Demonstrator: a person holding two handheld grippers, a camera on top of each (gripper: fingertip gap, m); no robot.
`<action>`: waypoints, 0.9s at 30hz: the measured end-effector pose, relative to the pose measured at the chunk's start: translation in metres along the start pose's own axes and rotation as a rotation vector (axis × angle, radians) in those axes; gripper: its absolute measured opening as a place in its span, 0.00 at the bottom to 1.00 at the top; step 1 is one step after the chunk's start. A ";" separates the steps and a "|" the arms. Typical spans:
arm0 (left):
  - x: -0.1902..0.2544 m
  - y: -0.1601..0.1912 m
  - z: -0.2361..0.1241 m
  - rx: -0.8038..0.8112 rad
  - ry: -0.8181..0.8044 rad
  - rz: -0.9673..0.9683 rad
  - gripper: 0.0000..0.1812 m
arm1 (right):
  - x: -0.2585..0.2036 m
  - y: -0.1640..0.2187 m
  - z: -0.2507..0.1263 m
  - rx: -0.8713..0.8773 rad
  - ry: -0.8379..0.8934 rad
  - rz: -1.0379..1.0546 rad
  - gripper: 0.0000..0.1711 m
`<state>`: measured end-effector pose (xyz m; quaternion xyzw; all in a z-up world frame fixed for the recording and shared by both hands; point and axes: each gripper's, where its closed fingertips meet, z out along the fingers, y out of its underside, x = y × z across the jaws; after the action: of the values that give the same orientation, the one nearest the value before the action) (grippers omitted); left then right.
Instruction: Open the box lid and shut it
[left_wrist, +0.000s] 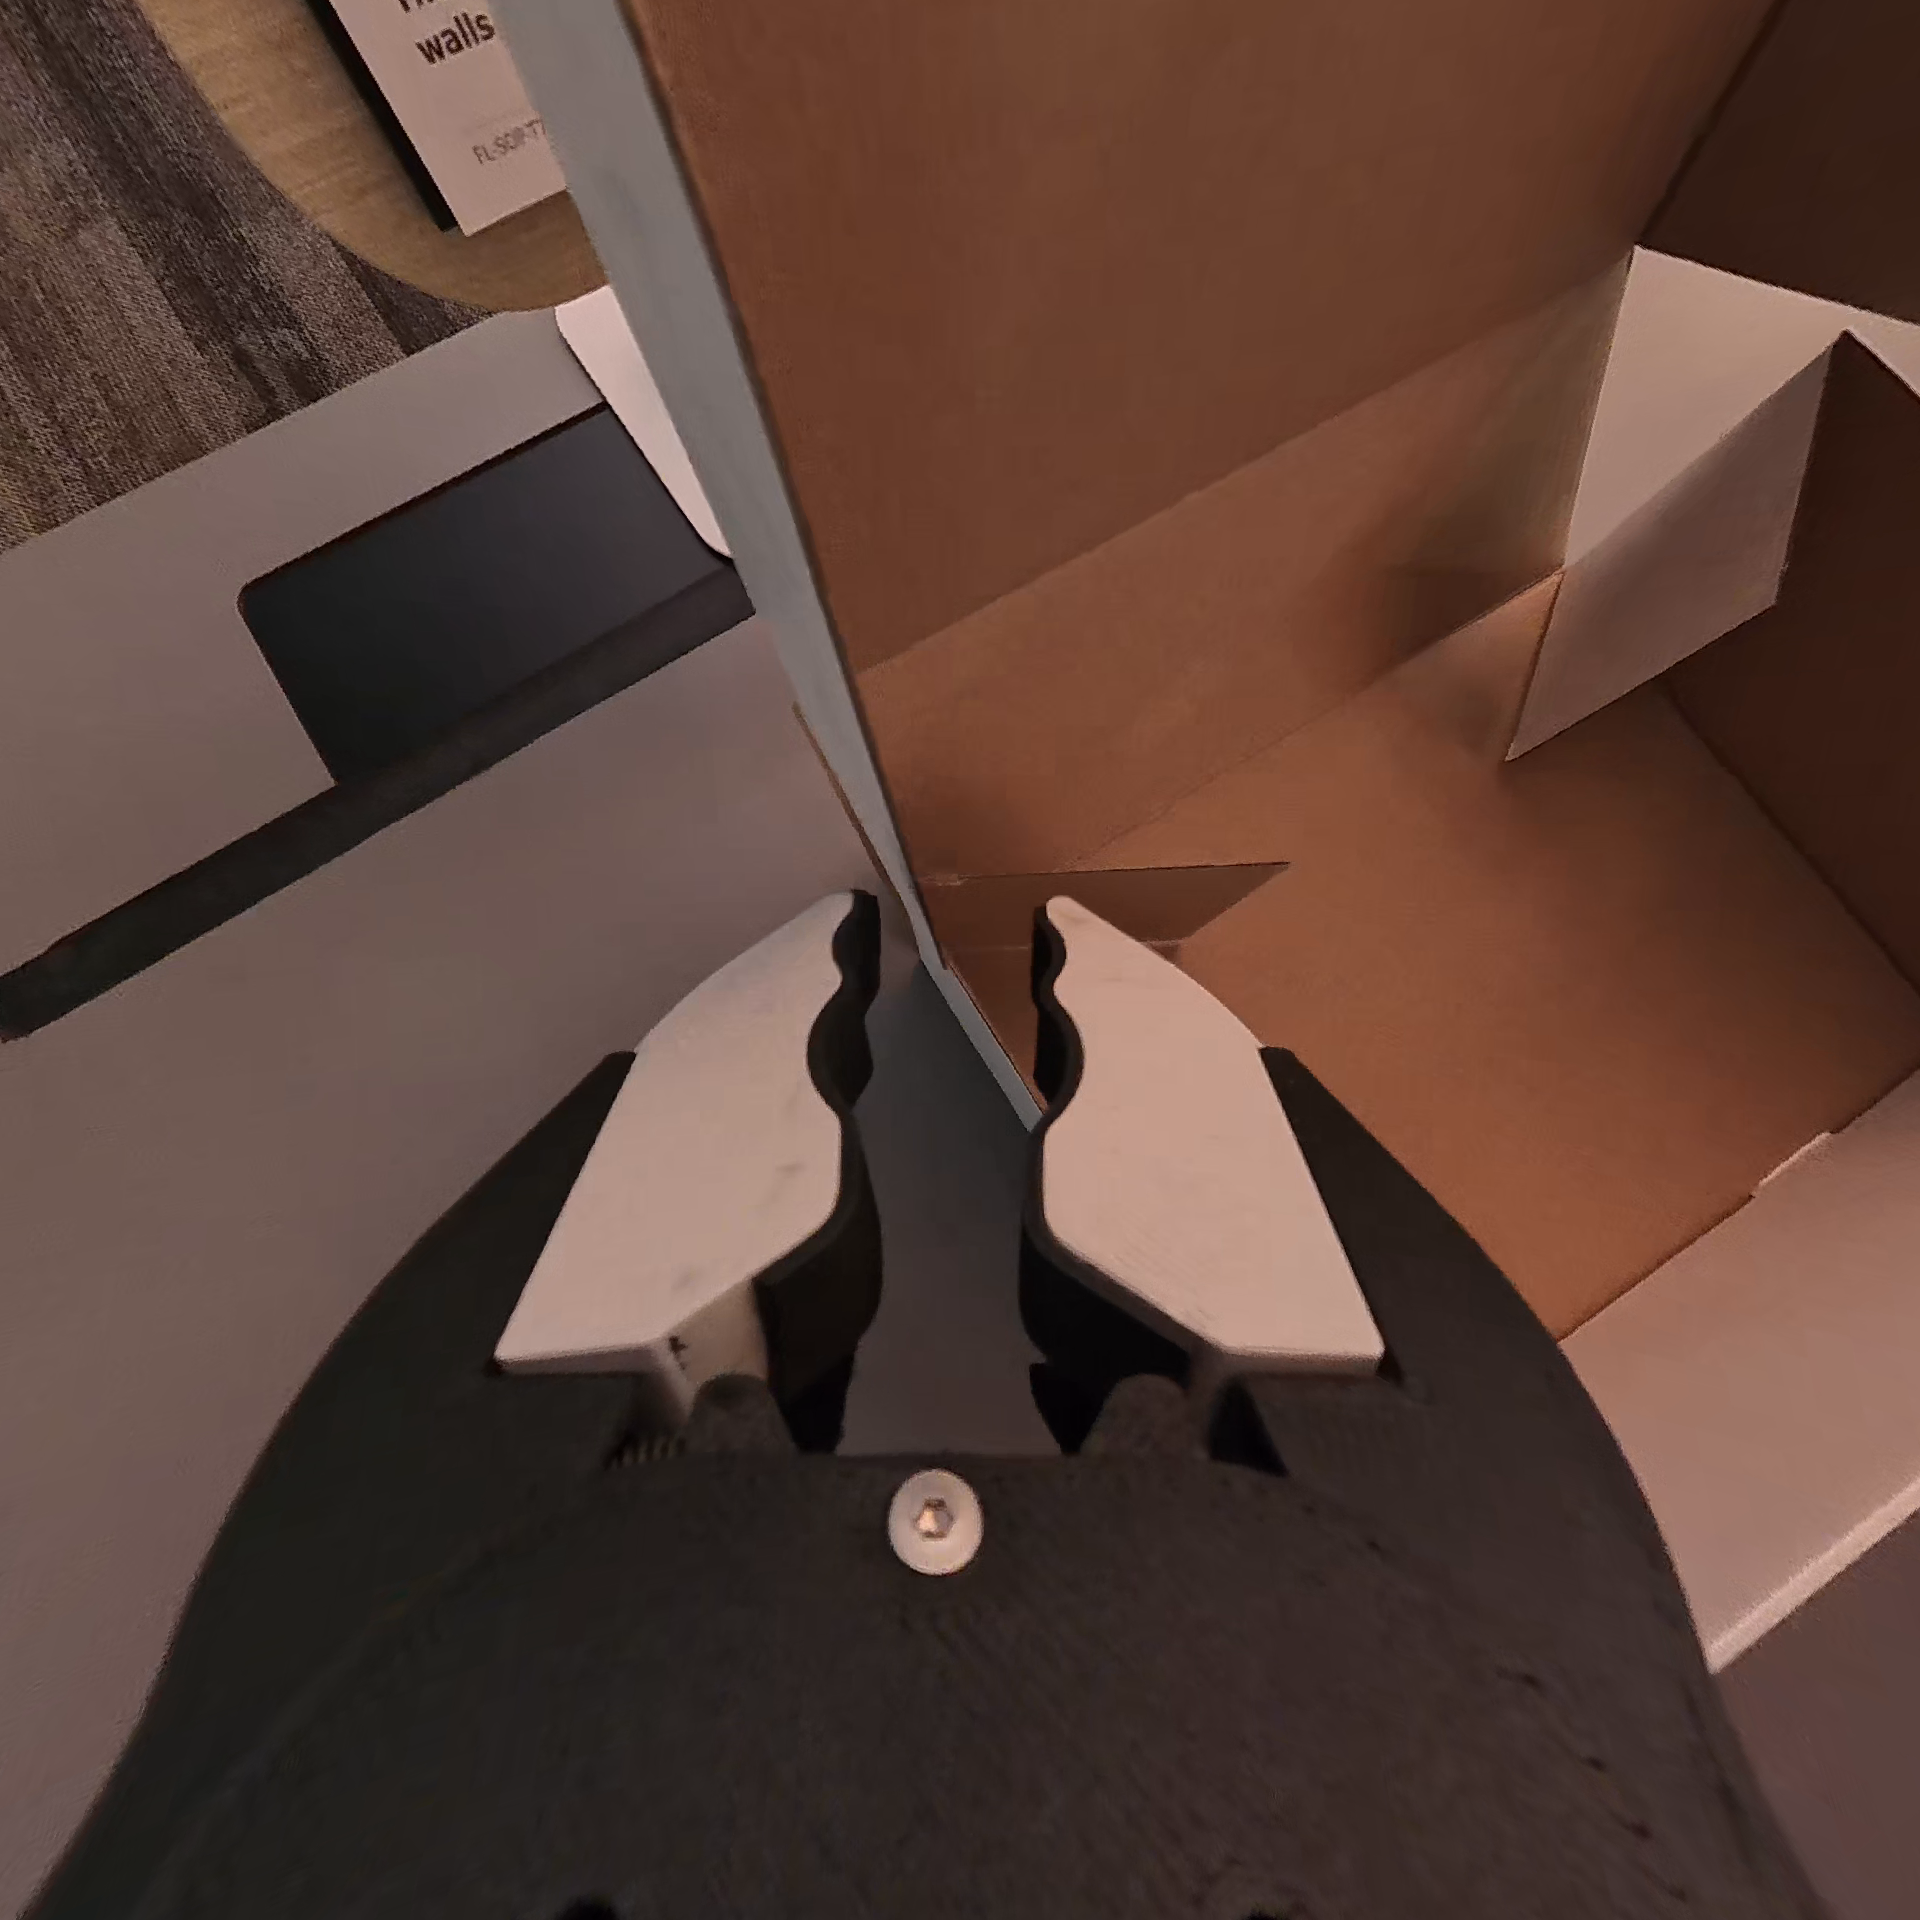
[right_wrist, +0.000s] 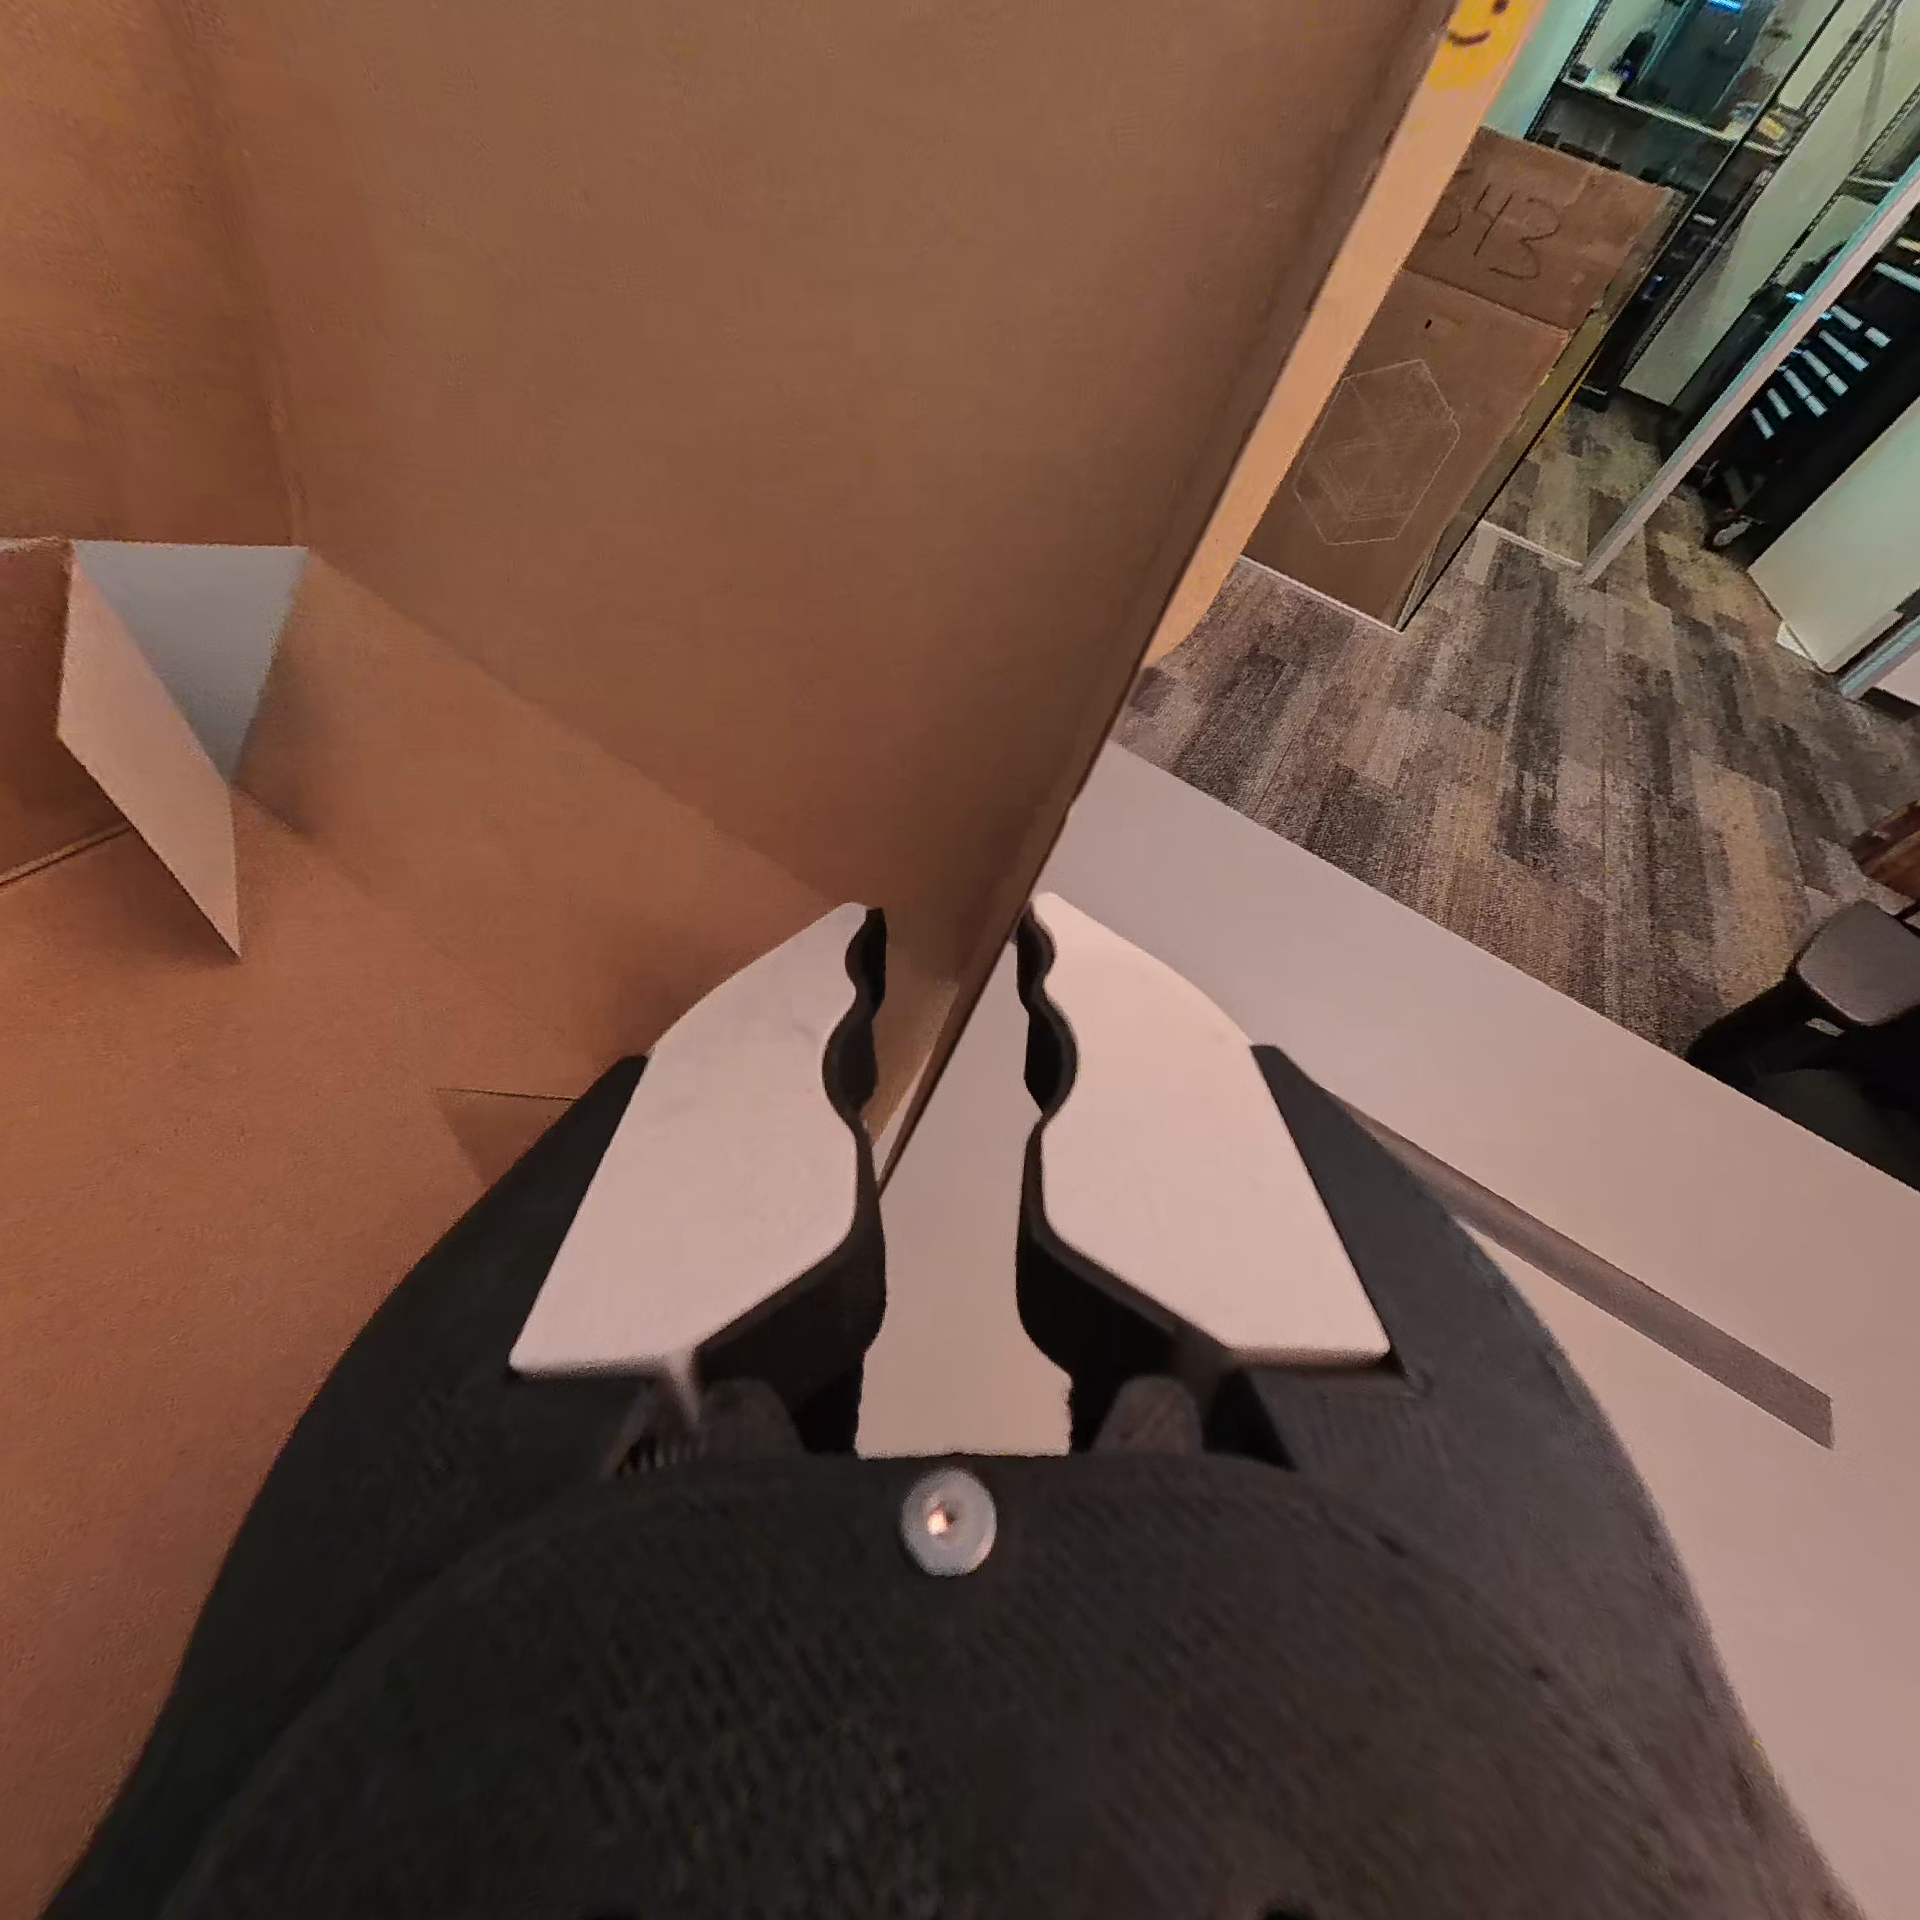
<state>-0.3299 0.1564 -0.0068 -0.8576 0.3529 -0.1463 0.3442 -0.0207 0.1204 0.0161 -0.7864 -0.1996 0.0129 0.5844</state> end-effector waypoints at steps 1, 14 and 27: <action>0.001 0.000 0.001 0.000 0.005 0.000 0.15 | -0.001 0.001 0.001 -0.002 -0.006 0.005 0.15; -0.028 -0.023 -0.029 0.204 -0.078 -0.070 0.21 | 0.048 -0.023 -0.034 0.150 0.179 -0.004 0.22; -0.033 -0.029 -0.041 0.284 -0.023 -0.141 0.25 | 0.061 -0.018 -0.039 0.161 0.164 0.095 0.23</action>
<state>-0.3586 0.1748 0.0422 -0.8245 0.2638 -0.2088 0.4550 0.0400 0.1088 0.0584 -0.7440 -0.1122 -0.0076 0.6587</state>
